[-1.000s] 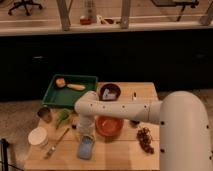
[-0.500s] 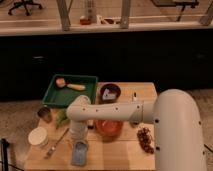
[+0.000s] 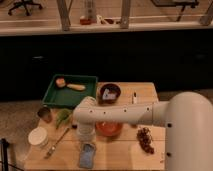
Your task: Wipe table surface with sponge
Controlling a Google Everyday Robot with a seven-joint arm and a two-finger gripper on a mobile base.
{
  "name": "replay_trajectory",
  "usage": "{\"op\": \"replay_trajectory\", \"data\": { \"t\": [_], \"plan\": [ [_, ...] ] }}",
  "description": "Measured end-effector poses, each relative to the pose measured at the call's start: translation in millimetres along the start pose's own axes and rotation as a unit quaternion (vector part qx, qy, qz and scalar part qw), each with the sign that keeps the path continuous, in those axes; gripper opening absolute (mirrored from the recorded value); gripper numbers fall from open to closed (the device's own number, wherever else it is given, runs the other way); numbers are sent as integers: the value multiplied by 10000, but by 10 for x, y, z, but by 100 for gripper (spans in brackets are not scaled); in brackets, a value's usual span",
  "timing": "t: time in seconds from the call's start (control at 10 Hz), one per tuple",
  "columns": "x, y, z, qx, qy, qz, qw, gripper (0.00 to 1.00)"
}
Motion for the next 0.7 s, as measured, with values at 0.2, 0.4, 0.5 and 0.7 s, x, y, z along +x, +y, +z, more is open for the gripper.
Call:
{"op": "replay_trajectory", "data": {
  "t": [0.2, 0.4, 0.5, 0.7],
  "plan": [
    [101, 70, -7, -60, 57, 106, 9999, 0],
    [309, 69, -15, -32, 126, 42, 9999, 0],
    [341, 11, -6, -17, 127, -62, 9999, 0],
    [364, -192, 24, 41, 88, -400, 9992, 0]
  ]
}}
